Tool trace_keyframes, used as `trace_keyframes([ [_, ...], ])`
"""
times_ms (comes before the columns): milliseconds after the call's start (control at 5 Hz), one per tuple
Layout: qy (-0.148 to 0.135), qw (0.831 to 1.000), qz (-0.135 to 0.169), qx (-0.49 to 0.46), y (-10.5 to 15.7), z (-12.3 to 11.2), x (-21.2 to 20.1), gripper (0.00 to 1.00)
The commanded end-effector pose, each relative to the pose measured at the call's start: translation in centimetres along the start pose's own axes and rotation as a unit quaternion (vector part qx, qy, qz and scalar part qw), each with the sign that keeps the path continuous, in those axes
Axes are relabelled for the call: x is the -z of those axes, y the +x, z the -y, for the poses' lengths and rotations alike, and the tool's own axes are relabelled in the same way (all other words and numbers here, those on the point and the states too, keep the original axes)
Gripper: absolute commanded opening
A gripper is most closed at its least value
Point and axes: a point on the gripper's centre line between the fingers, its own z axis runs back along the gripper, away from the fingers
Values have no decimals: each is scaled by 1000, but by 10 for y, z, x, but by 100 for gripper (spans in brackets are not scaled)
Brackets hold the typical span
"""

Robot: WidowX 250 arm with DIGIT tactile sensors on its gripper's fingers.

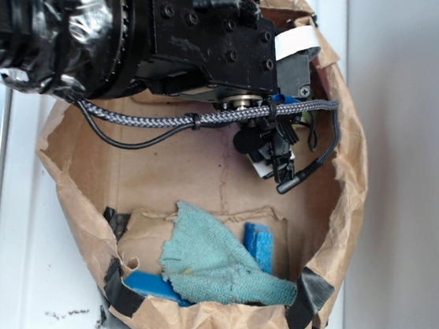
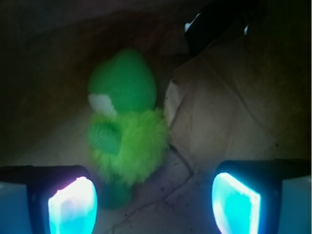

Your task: Grab the green animal.

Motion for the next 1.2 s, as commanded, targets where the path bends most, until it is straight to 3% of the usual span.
trace_keyframes([
  [0,-20,999,33,6,7,7,-4,100],
  [1000,6,999,44,19,-8,23,21,100],
])
